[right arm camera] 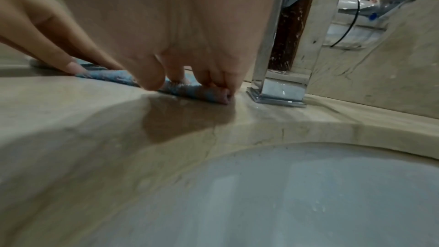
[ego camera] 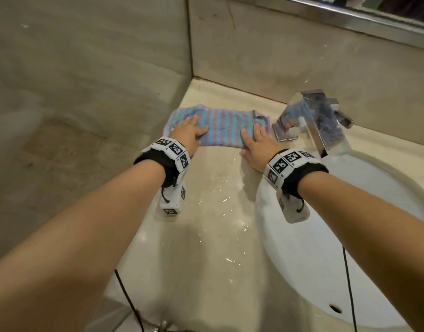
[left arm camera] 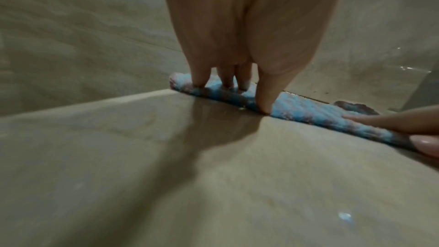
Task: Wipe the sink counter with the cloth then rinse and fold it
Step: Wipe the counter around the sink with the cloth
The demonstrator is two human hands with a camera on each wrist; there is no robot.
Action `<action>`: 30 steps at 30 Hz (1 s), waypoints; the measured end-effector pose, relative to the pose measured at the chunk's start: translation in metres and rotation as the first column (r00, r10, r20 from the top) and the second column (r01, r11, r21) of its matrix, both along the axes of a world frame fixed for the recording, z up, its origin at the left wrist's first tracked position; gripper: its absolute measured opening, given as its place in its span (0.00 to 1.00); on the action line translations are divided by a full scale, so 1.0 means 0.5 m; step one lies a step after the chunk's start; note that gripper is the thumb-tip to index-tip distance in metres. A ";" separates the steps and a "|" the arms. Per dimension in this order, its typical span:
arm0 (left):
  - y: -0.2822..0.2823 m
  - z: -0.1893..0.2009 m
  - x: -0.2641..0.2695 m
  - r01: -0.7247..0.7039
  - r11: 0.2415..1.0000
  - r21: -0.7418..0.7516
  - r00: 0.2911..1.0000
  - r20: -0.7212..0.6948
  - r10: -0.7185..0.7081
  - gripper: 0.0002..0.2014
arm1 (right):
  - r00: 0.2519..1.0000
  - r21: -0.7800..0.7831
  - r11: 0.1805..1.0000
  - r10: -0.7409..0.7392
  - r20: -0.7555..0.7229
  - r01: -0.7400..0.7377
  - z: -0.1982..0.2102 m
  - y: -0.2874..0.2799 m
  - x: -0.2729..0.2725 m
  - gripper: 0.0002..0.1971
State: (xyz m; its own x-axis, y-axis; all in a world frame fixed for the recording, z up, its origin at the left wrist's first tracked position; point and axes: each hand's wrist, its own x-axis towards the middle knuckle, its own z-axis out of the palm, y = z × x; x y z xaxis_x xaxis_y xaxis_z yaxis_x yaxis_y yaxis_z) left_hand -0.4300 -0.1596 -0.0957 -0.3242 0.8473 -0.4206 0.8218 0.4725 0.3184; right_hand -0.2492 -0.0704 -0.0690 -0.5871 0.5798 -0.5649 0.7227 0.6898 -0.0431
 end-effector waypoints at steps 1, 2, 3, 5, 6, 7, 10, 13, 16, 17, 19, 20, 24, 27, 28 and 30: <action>-0.017 0.000 0.008 -0.014 1.000 0.000 1.000 0.003 0.014 0.25 | 1.000 -0.008 1.000 0.007 -0.004 -0.007 0.001 -0.011 0.007 0.30; -0.035 0.000 0.016 -0.027 1.000 0.001 1.000 0.007 0.027 0.25 | 1.000 -0.016 1.000 0.019 -0.007 -0.019 0.003 -0.023 0.014 0.30; -0.054 0.001 0.025 -0.042 0.999 0.003 0.999 0.010 0.042 0.25 | 0.999 -0.020 0.999 0.037 -0.010 -0.037 0.003 -0.034 0.022 0.30; -0.092 0.002 0.042 -0.066 0.998 0.015 0.998 0.011 0.066 0.25 | 0.996 -0.003 0.996 0.089 -0.013 -0.089 0.002 -0.055 0.035 0.30; -0.111 0.003 0.051 -0.070 0.997 0.019 0.998 0.009 0.070 0.25 | 0.993 0.010 0.993 0.119 -0.011 -0.119 0.000 -0.065 0.041 0.30; -0.129 0.003 0.062 -0.072 0.997 0.017 0.997 0.003 0.071 0.25 | 0.990 0.018 0.990 0.143 -0.006 -0.143 -0.001 -0.075 0.048 0.30; -0.186 0.004 0.093 -0.094 0.995 -0.016 0.995 -0.035 0.094 0.25 | 0.980 0.029 0.980 0.196 0.012 -0.197 0.000 -0.109 0.065 0.30; -0.243 0.005 0.123 -0.140 0.988 -0.058 0.989 -0.059 0.137 0.25 | 0.970 0.032 0.970 0.241 0.013 -0.241 0.003 -0.149 0.078 0.30; -0.296 0.005 0.148 -0.169 0.982 -0.078 0.984 -0.075 0.163 0.26 | 0.961 0.021 0.961 0.277 0.023 -0.277 0.003 -0.187 0.086 0.30; -0.313 0.005 0.156 -0.177 0.981 -0.079 0.982 -0.084 0.170 0.26 | 0.956 0.018 0.956 0.291 0.023 -0.292 0.003 -0.199 0.090 0.30; -0.345 0.007 0.171 -0.193 0.978 -0.078 0.978 -0.090 0.186 0.26 | 0.946 0.026 0.946 0.323 0.020 -0.324 0.002 -0.219 0.097 0.29; -0.359 0.008 0.178 -0.203 0.976 -0.079 0.977 -0.083 0.196 0.26 | 0.941 0.033 0.940 0.338 0.019 -0.339 0.001 -0.228 0.102 0.30; -0.409 0.011 0.201 -0.243 0.966 -0.090 0.970 -0.036 0.241 0.24 | 0.934 0.029 0.933 0.358 0.019 -0.358 -0.001 -0.263 0.115 0.30; -0.442 0.013 0.217 -0.266 0.960 -0.086 0.964 -0.023 0.265 0.23 | 0.924 0.034 0.923 0.383 0.004 -0.383 -0.002 -0.289 0.126 0.29; -0.452 0.012 0.222 -0.276 0.958 -0.083 0.961 -0.020 0.275 0.23 | 0.920 0.037 0.920 0.391 0.002 -0.391 -0.004 -0.296 0.129 0.29; -0.473 0.009 0.234 -0.299 0.951 -0.071 0.954 -0.011 0.299 0.23 | 0.917 0.034 0.916 0.399 0.003 -0.399 -0.006 -0.307 0.135 0.29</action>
